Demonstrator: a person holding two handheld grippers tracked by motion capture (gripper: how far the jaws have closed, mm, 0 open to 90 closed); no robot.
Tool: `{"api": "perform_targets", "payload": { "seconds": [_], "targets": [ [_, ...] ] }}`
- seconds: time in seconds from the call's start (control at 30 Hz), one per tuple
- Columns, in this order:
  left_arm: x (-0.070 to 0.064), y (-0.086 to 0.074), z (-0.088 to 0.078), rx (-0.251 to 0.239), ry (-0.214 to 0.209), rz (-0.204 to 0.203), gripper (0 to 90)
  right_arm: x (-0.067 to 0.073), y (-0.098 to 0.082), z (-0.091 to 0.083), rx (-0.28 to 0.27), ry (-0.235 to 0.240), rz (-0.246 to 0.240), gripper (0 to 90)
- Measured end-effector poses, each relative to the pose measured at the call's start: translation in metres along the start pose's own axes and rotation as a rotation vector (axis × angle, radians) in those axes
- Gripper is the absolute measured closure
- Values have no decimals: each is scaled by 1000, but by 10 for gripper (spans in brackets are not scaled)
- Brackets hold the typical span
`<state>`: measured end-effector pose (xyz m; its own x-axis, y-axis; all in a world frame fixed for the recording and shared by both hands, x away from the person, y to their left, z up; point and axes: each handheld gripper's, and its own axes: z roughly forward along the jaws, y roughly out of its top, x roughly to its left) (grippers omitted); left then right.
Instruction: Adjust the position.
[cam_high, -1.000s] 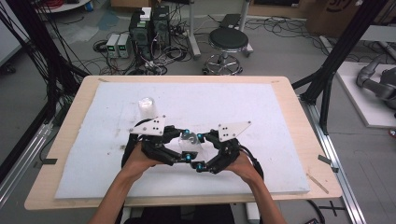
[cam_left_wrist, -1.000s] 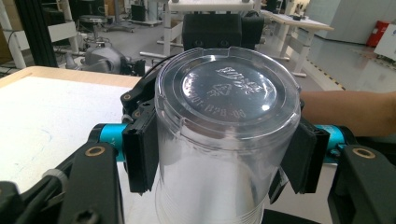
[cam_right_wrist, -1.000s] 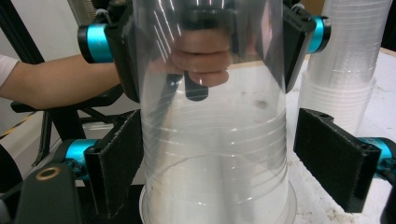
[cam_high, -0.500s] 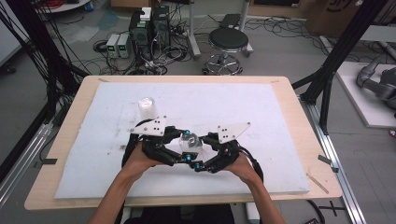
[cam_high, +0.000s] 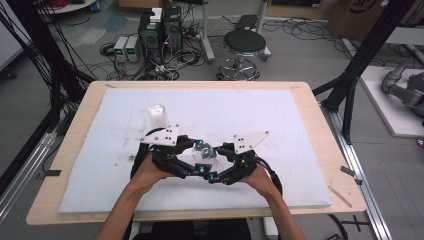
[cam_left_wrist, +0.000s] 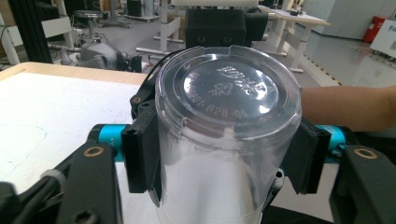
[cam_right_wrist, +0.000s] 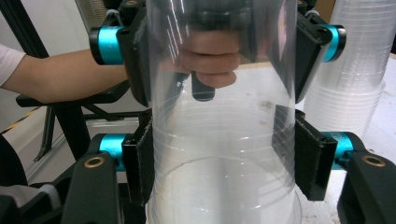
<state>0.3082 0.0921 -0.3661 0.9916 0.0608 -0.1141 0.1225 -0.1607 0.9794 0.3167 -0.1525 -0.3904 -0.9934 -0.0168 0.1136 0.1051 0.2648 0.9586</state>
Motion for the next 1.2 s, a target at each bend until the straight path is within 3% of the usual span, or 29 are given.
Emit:
{"api": "perform_targets", "payload": {
  "seconds": [0.1, 0.33, 0.43, 0.57, 0.73, 0.83, 1.0, 1.1, 1.13, 1.17, 1.2],
  "targets": [
    [0, 0, 0, -2, 17, 3, 175, 0, 0, -1, 1, -2, 7, 350],
    [0, 0, -8, 1, 18, -4, 104, -1, 0, -4, 3, -16, 15, 349],
    [-1, 1, -13, 46, 31, 12, 104, -1, 1, -5, 19, -26, 9, 348],
    [-1, 7, -21, 106, 60, 16, 104, 1, 6, -7, 81, -55, 9, 348],
    [-2, 18, -28, 265, 100, 50, 104, 2, 19, -9, 193, -86, 10, 348],
    [-3, 23, -31, 340, 108, 47, 105, 2, 28, -10, 278, -90, -2, 349],
    [-2, 28, -34, 483, 124, 40, 106, 3, 42, -7, 441, -97, -11, 349],
    [-2, 29, -35, 569, 129, 43, 108, 4, 51, -1, 571, -108, -29, 349],
    [-3, 29, -35, 584, 124, 37, 108, 4, 51, -1, 571, -108, -29, 349],
    [-3, 29, -35, 599, 122, 34, 111, 4, 55, 2, 621, -108, -36, 349],
    [-3, 29, -35, 612, 120, 34, 111, 4, 55, 2, 621, -108, -36, 349]
  ]
}}
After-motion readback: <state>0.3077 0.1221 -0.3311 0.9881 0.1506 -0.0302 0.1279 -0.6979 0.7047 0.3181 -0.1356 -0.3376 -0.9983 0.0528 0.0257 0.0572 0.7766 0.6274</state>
